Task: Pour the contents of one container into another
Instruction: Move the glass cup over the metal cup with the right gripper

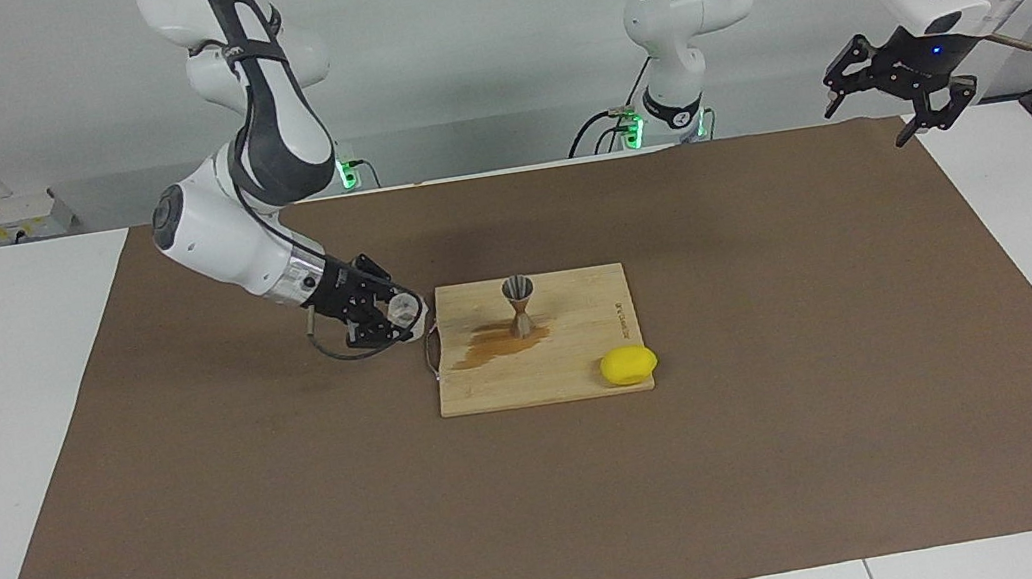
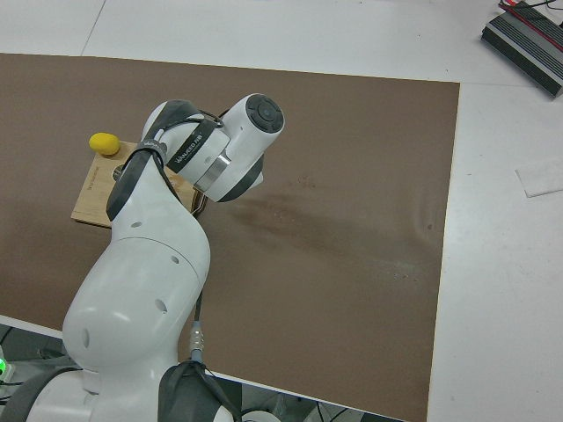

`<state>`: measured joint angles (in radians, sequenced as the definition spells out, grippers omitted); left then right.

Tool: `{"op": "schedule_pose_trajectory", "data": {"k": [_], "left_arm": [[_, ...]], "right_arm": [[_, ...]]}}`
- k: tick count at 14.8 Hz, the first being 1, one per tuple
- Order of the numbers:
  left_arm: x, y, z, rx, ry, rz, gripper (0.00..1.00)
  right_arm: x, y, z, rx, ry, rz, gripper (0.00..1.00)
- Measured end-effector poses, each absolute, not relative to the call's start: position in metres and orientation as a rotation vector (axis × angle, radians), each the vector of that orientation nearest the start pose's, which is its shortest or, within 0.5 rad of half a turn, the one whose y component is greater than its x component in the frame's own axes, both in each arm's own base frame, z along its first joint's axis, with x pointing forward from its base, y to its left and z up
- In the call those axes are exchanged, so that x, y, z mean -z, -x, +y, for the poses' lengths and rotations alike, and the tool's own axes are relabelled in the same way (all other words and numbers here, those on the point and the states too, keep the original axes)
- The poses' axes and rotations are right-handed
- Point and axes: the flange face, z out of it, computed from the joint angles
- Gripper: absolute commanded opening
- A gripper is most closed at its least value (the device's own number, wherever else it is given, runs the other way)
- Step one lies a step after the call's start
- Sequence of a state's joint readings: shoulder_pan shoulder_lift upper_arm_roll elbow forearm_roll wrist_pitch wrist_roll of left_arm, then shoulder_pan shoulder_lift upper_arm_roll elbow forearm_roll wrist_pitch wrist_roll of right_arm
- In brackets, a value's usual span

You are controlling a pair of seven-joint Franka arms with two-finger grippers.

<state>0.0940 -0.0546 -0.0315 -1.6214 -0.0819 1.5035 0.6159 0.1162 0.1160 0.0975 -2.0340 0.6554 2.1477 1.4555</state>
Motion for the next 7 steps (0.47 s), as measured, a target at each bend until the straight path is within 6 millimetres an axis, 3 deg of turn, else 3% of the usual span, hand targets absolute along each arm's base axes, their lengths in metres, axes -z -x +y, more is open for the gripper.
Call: {"op": "schedule_pose_trajectory", "data": {"k": [3,7], "left_arm": [[-0.626,-0.534,0.024,-0.019,3.125,0.715,1.00],[-0.626,-0.534,0.035,-0.016,3.136,0.657,1.00]], "right_arm": [[-0.411,-0.561,0.183,-0.487,1.970,1.995,0.00],[-0.427,-0.564,0.229,-0.365,2.025,2.051,0.00]]}}
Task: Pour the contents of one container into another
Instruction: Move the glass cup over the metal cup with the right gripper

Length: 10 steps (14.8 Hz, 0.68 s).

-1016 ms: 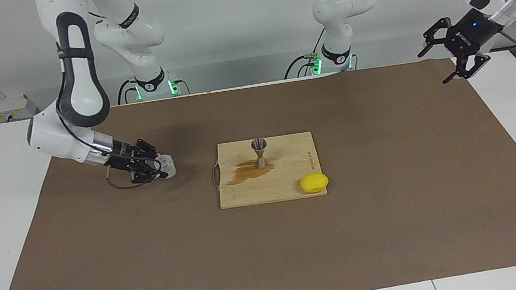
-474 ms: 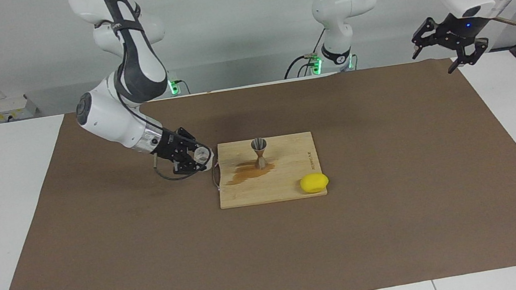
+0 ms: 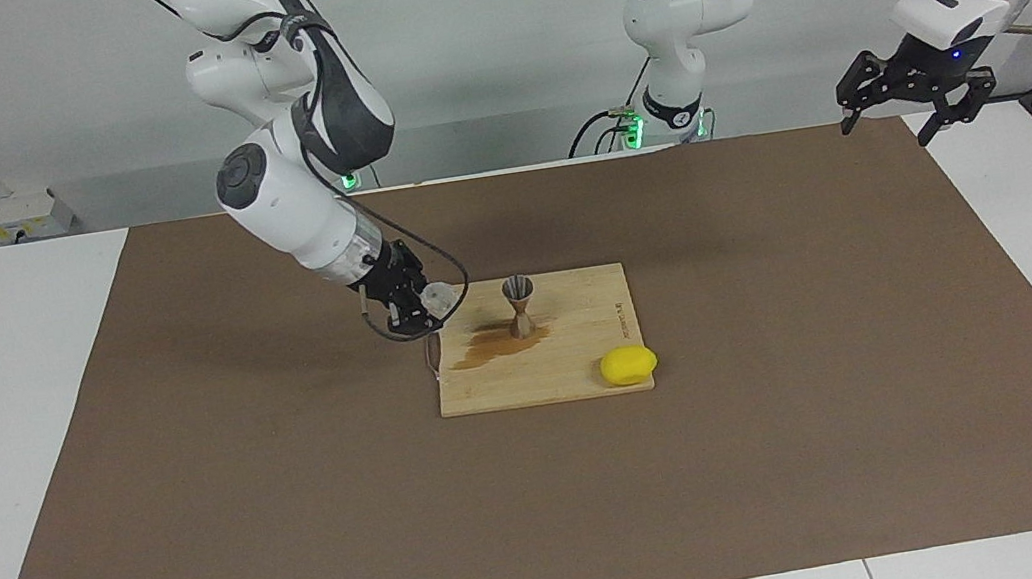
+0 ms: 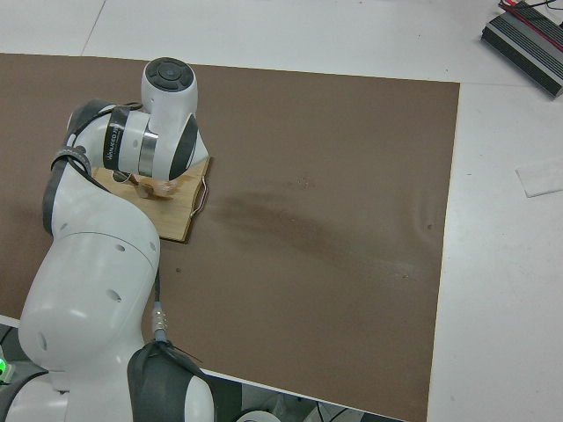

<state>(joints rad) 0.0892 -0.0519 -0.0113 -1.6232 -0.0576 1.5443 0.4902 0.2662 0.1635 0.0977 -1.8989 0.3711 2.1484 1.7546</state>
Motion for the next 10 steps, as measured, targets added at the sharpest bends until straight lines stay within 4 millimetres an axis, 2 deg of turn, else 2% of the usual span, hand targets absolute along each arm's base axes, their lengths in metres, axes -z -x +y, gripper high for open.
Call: {"op": "schedule_pose_trajectory", "data": {"k": [5,10], "left_arm": [[-0.626,-0.535,0.026,-0.020,3.134,0.562,1.00],[-0.620,-0.544,0.002,-0.003,3.101,0.588,1.00]], "right_arm": [[-0.435,-0.555,0.271,-0.210,2.139,2.034,0.00],[-0.447,-0.539,0.310,-0.046,2.289,1.947,0.00]]}}
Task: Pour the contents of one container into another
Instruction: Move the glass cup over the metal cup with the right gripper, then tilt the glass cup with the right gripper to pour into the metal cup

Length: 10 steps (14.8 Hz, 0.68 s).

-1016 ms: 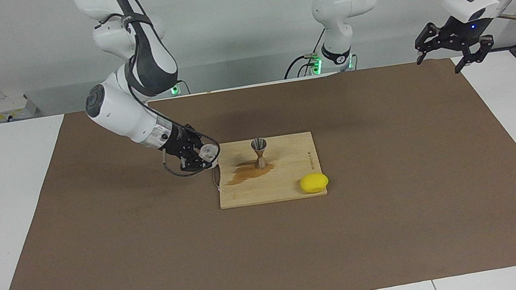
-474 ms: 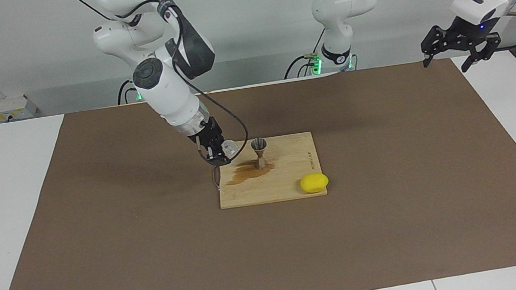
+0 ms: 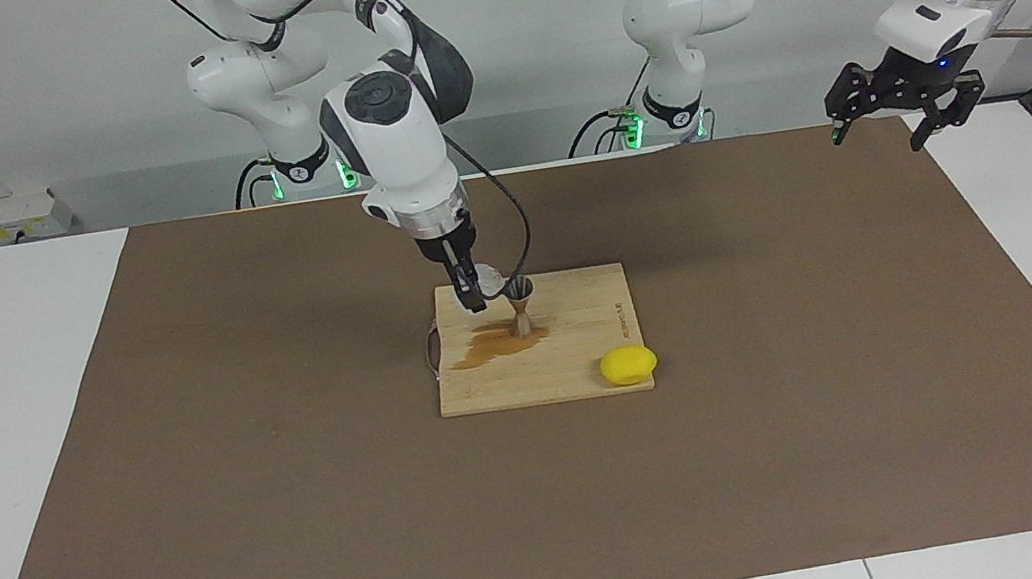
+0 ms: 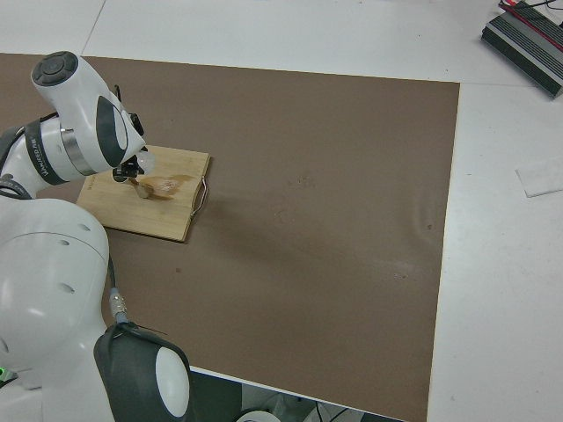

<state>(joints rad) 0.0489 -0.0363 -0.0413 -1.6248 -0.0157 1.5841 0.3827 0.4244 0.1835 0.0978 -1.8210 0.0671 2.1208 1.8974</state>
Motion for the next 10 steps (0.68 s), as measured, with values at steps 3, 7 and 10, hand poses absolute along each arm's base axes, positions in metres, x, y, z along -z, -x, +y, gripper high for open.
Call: {"op": "schedule_pose_trajectory", "data": {"k": [3,7,10], "left_arm": [[-0.606,-0.557,0.001,0.006,3.109,0.538,1.00],[-0.602,-0.559,0.001,-0.001,3.126,0.434,1.00],[-0.605,-0.558,0.002,0.007,3.135,0.364,1.00]], "right_arm": [[-0.445,-0.530,0.326,0.053,2.370,1.898,0.00],[-0.441,-0.519,0.339,0.185,2.498,1.827,0.00],[-0.438,-0.513,0.349,0.243,2.546,1.778,0.00]]}}
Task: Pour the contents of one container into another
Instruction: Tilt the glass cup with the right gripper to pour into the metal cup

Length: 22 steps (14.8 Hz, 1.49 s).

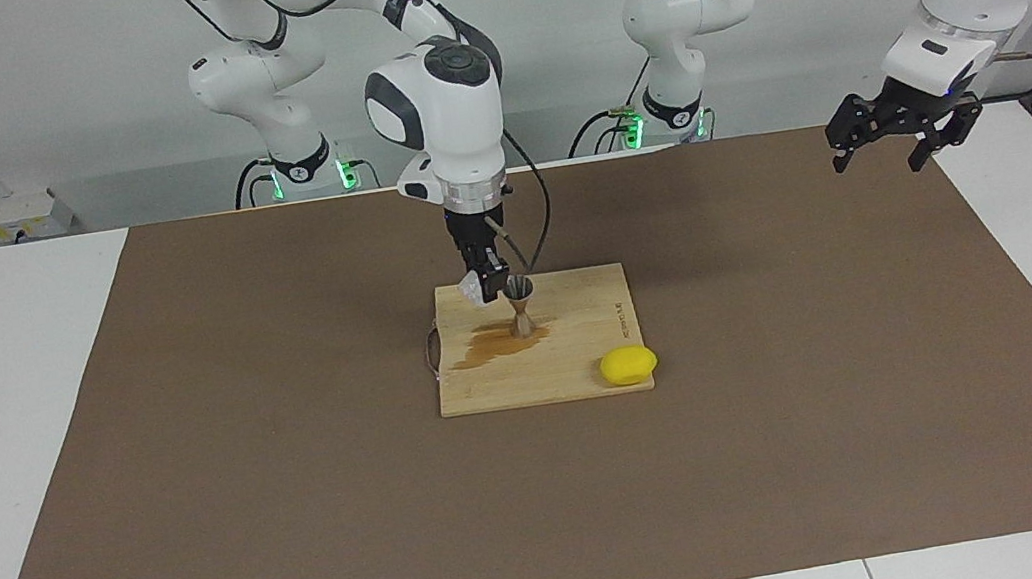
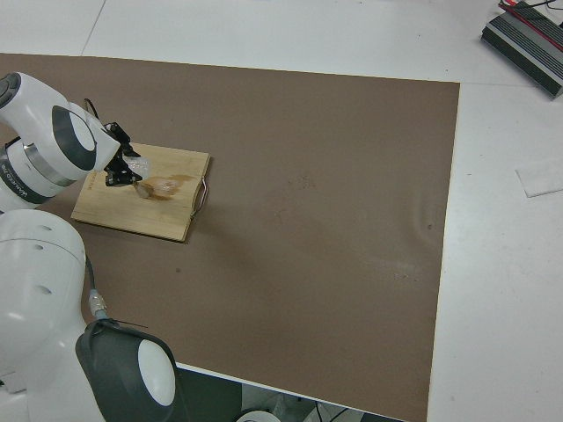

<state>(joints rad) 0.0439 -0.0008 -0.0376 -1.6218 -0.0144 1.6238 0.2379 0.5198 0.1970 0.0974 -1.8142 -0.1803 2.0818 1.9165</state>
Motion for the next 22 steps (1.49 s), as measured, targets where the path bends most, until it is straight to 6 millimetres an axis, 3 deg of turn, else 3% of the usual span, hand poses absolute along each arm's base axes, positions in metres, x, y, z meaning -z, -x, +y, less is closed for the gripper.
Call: {"op": "schedule_pose_trajectory", "data": {"k": [9,15,22], "left_arm": [[-0.604,-0.558,0.002,-0.001,3.136,0.359,1.00],[-0.605,-0.557,0.001,0.000,3.135,0.361,1.00],[-0.605,-0.557,0.001,0.001,3.135,0.361,1.00]], "right_arm": [[-0.435,-0.509,0.359,0.350,2.612,1.707,0.00],[-0.448,-0.513,0.359,0.357,2.595,1.718,0.00],[-0.450,-0.520,0.357,0.205,2.500,1.813,0.00]]}}
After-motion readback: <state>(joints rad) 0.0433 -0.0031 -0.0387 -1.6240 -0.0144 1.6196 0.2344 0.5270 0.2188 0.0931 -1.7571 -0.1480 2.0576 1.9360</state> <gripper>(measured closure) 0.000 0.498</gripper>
